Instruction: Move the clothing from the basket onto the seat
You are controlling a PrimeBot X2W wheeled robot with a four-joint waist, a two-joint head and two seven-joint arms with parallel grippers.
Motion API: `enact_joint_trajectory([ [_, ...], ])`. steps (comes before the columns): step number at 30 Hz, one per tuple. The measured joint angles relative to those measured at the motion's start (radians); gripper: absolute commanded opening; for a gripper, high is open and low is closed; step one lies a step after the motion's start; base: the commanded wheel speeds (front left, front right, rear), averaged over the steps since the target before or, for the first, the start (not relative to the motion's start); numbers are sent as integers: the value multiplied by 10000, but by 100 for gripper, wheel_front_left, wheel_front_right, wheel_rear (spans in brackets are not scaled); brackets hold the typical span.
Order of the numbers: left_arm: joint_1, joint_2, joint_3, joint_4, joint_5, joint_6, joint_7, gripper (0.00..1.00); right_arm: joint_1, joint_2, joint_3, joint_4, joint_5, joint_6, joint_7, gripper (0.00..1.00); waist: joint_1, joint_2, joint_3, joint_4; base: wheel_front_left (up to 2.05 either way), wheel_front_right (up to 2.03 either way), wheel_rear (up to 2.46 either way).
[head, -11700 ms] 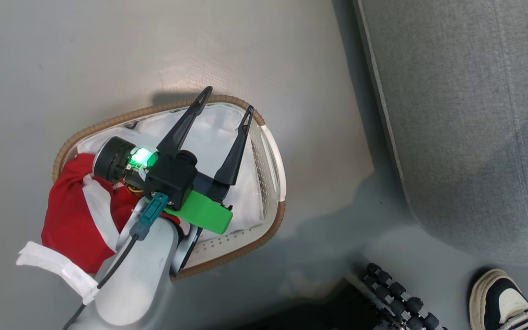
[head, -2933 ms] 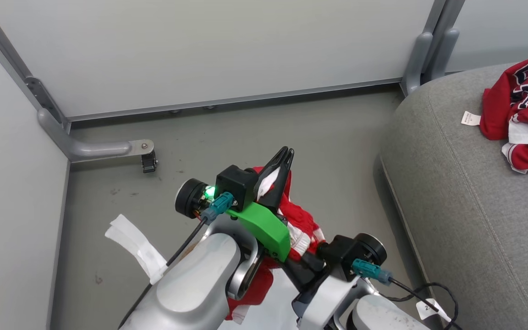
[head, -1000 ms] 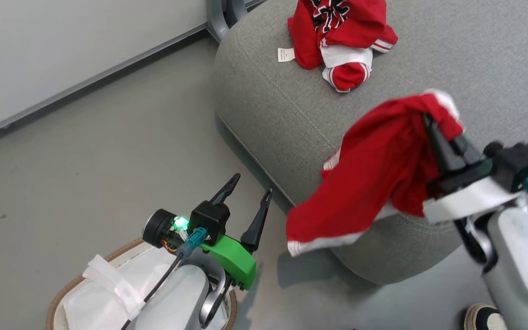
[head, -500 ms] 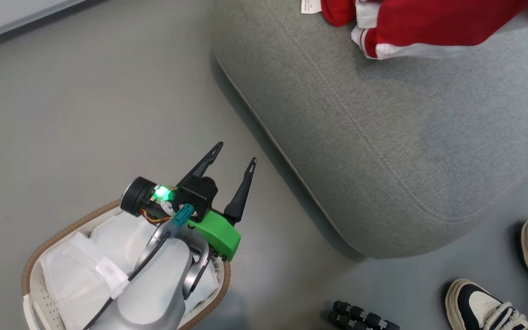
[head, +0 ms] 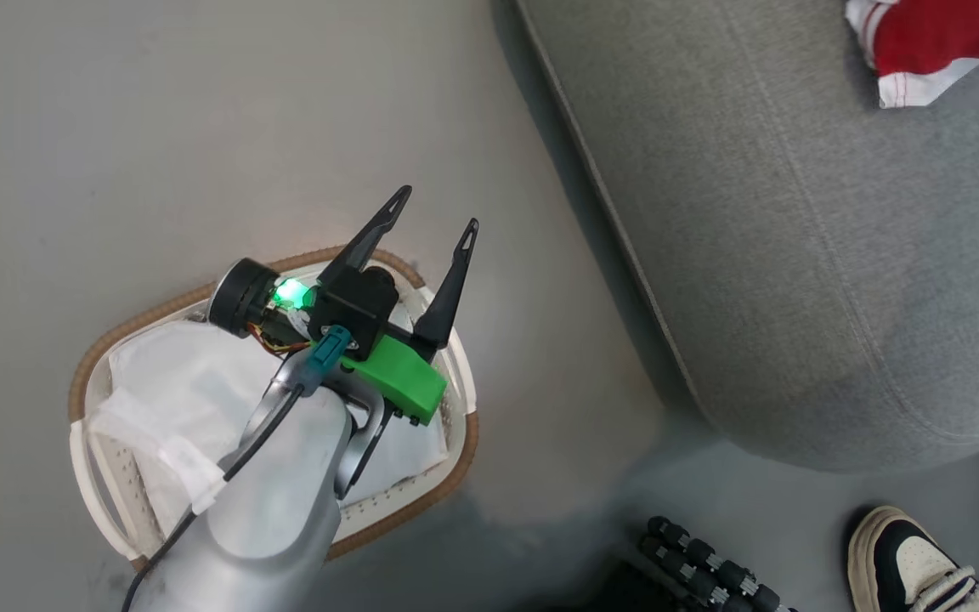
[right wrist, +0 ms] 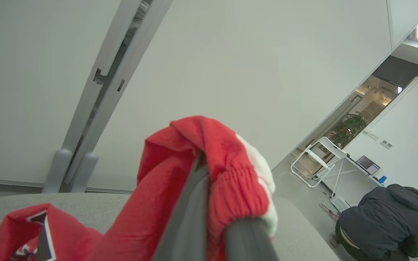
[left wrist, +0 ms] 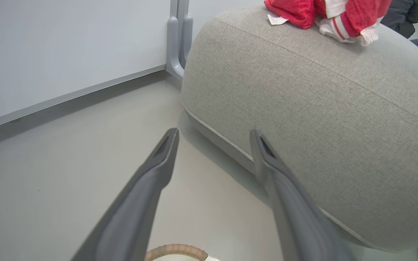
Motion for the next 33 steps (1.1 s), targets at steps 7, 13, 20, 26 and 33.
enact_joint_trajectory([
  [7, -106, -123, 65, -209, 71, -40, 2, 100, 705, 593, -1294, 571, -604, 0, 0, 18, 0, 0, 668, 793, 0, 0, 0],
  [13, -50, -146, 384, -382, 25, -82, 0, 100, 1738, 1499, -2219, 378, -752, 0, 0, 74, 0, 0, 797, 1090, 0, 0, 0],
  [20, 407, -173, 782, -372, 33, -94, 2, 100, 3253, 2274, -2573, -316, -520, 0, 0, 100, -1, 0, 257, 969, 0, 0, 0],
  [26, 971, -322, 1388, -447, -182, -96, 2, 100, 4423, 2537, -2132, -1319, 102, 0, 2, 100, -1, 0, -604, 699, 0, 0, 0],
  [33, 1616, -428, 2065, -506, -184, -71, 2, 100, 5664, 2926, -1070, -2330, 600, 0, 2, 100, -3, 0, -1727, 543, 0, 0, 0],
])
